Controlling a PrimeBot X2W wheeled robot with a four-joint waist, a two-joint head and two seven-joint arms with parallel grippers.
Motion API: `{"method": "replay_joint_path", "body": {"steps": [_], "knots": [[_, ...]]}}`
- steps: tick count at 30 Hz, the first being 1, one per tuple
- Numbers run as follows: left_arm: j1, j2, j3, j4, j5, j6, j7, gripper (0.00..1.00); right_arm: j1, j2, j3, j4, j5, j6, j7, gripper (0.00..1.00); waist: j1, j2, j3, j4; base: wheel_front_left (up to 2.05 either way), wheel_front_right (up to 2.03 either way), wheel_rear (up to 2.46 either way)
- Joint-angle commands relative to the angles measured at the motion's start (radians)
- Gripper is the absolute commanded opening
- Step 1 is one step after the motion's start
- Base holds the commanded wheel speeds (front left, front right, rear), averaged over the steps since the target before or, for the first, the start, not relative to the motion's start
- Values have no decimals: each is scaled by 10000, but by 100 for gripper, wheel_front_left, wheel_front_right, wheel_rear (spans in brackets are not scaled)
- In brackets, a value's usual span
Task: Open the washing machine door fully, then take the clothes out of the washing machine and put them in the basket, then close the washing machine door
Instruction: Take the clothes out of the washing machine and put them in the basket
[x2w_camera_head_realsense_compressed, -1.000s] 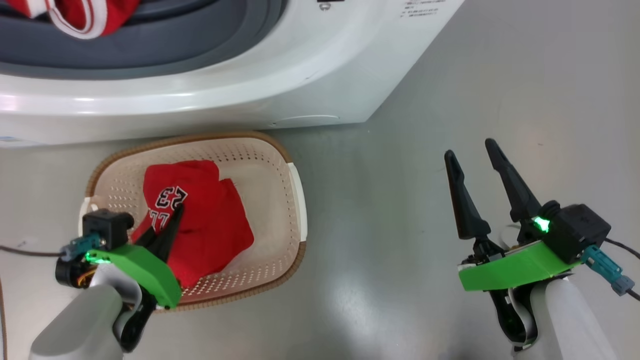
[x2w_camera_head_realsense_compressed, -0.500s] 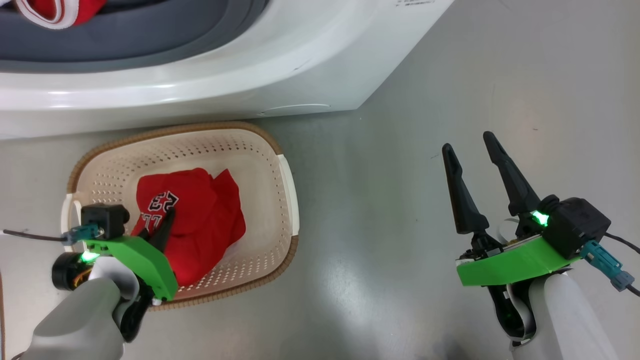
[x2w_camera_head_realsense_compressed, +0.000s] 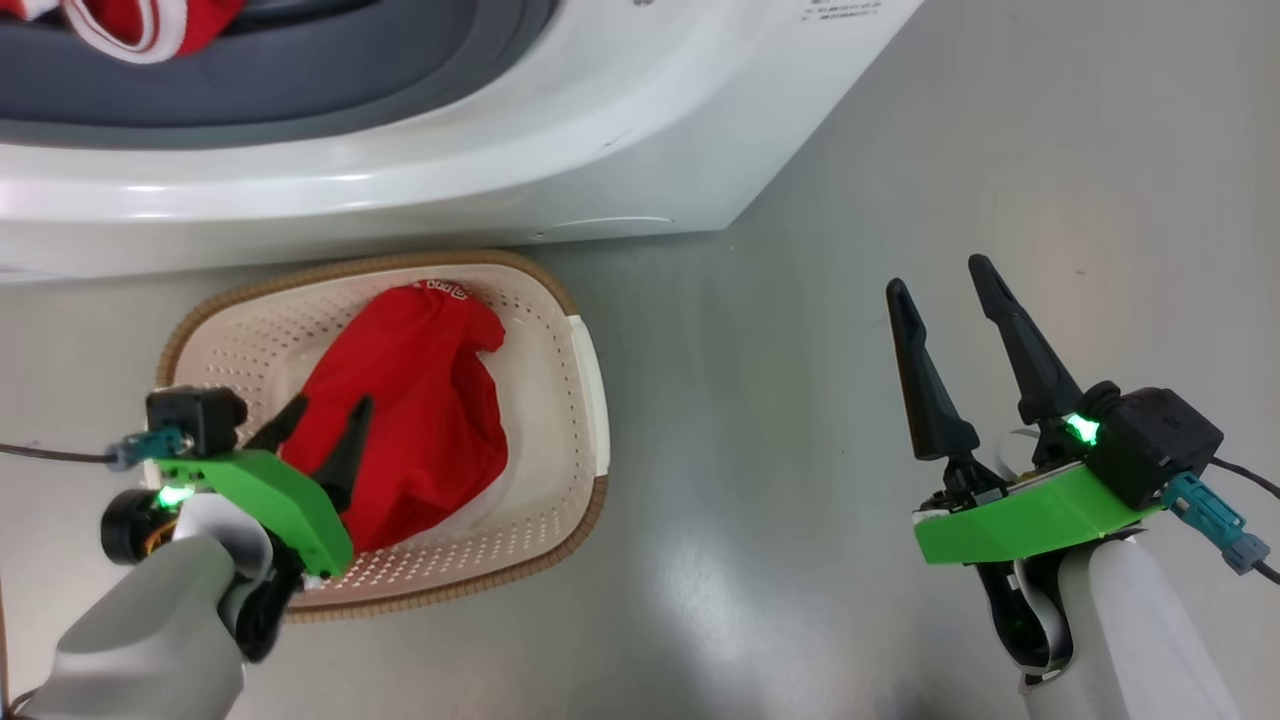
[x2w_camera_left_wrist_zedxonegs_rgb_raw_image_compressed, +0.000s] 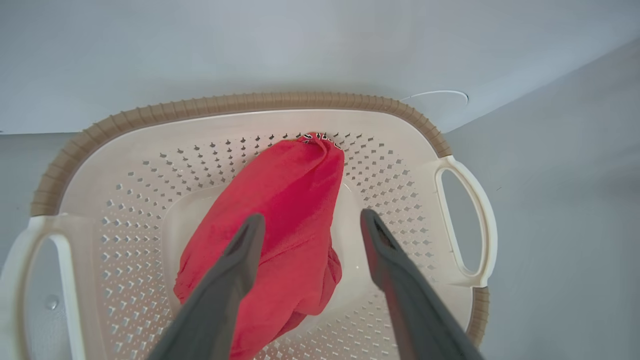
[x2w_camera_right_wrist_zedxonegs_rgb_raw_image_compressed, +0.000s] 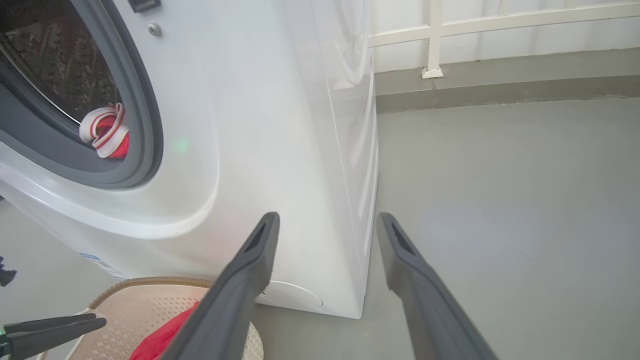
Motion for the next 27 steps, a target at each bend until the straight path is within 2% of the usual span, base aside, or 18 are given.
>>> {"method": "replay_joint_path", "body": {"steps": [1,7,18,27], "knots": [[-101,453,313,-114,38,-28,-119,100,148,59,261,-183,-107,16,-48,100,0,0,-82,63,0,0,0],[151,586,1410,-684,601,-28,-122,100,267,59,227,-105,-202,16,-48,100,0,0,-366,177,0,0,0],[1131,612,4360,-2043,2885,-28,-123,100,569,59,143,47,-374,16,-48,100,0,0,-995,382,0,0,0],[1841,431,5761,-3109,4212,-29,-123,100,737,59,112,115,-458,16,-48,100,0,0,-1334,509,0,0,0]]}}
